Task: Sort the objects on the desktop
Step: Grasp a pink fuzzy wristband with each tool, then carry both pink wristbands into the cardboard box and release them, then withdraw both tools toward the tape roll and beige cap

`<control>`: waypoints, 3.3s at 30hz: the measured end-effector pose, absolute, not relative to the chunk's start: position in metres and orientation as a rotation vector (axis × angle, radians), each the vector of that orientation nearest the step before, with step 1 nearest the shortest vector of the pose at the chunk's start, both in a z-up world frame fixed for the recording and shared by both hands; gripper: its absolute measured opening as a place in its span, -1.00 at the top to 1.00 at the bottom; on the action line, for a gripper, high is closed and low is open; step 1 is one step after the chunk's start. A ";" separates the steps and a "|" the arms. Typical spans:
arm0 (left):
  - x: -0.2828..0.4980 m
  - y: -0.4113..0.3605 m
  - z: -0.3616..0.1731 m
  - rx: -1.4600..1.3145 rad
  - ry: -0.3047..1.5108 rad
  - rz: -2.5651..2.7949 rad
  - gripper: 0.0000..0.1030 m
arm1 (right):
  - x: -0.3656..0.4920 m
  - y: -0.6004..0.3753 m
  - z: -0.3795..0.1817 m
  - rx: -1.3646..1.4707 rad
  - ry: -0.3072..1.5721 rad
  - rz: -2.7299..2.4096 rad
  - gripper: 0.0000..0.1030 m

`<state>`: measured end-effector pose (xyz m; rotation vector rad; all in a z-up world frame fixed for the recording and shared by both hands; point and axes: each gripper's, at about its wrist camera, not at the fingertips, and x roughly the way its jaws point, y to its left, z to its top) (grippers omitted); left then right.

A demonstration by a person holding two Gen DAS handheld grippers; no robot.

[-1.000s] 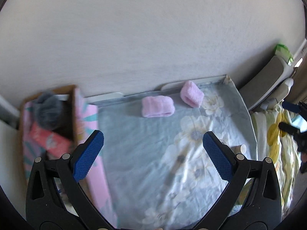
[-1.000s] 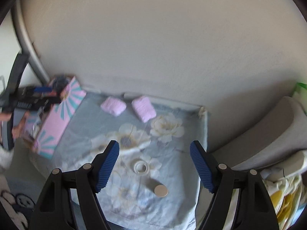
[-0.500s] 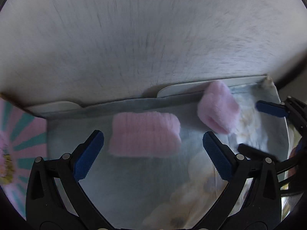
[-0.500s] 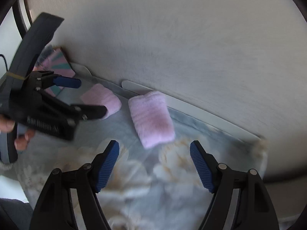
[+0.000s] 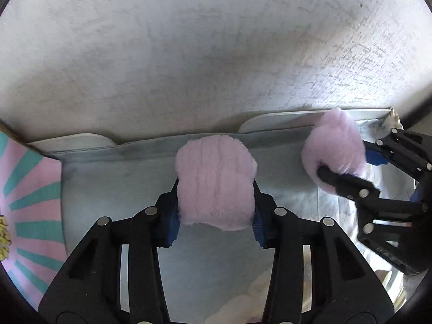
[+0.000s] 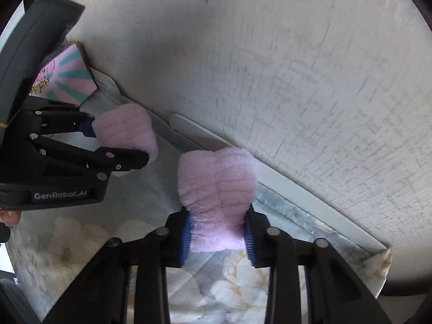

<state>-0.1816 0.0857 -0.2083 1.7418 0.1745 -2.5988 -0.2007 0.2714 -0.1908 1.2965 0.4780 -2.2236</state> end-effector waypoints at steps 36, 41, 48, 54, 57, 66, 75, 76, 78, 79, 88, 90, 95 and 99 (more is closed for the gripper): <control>-0.023 -0.033 -0.004 1.528 0.243 -2.685 0.25 | -0.112 0.172 0.013 1.179 0.355 -2.239 0.56; -0.006 -0.065 0.010 1.467 0.270 -2.632 0.25 | -0.098 0.134 0.017 1.131 0.383 -2.174 0.56; 0.025 -0.102 0.009 1.427 0.268 -2.535 0.25 | -0.096 0.093 0.015 1.116 0.389 -2.066 0.56; 0.047 -0.125 -0.011 1.445 0.339 -2.456 0.25 | -0.087 0.057 0.001 1.126 0.436 -1.966 0.56; 0.058 -0.130 -0.024 1.470 0.364 -2.420 0.25 | -0.081 0.042 -0.015 1.157 0.434 -1.907 0.56; 0.071 -0.138 -0.059 1.541 0.479 -2.366 0.24 | -0.087 -0.014 -0.052 1.215 0.385 -1.803 0.55; 0.072 -0.135 -0.076 1.603 0.559 -2.350 -0.93 | -0.097 -0.029 -0.059 1.266 0.291 -1.822 0.04; 0.073 -0.136 -0.075 1.584 0.570 -2.358 -0.96 | -0.100 -0.027 -0.059 1.277 0.265 -1.826 -0.21; 0.077 -0.137 -0.072 1.540 0.590 -2.385 -1.00 | -0.103 -0.020 -0.055 1.272 0.202 -1.850 -0.56; 0.079 -0.138 -0.071 1.533 0.603 -2.390 -1.00 | -0.104 -0.013 -0.052 1.262 0.170 -1.878 -0.60; 0.073 -0.134 -0.066 1.476 0.548 -2.464 -1.00 | -0.106 0.022 -0.029 1.208 0.136 -2.010 -0.60; 0.063 -0.133 -0.063 1.458 0.508 -2.495 -1.00 | -0.106 0.032 -0.023 1.212 0.131 -2.041 -0.60; 0.055 -0.118 -0.043 1.453 0.400 -2.518 -1.00 | -0.101 0.067 -0.002 1.170 0.129 -2.149 -0.60; 0.042 -0.106 -0.032 1.458 0.366 -2.522 -1.00 | -0.092 0.098 0.015 1.135 0.187 -2.305 -0.60</control>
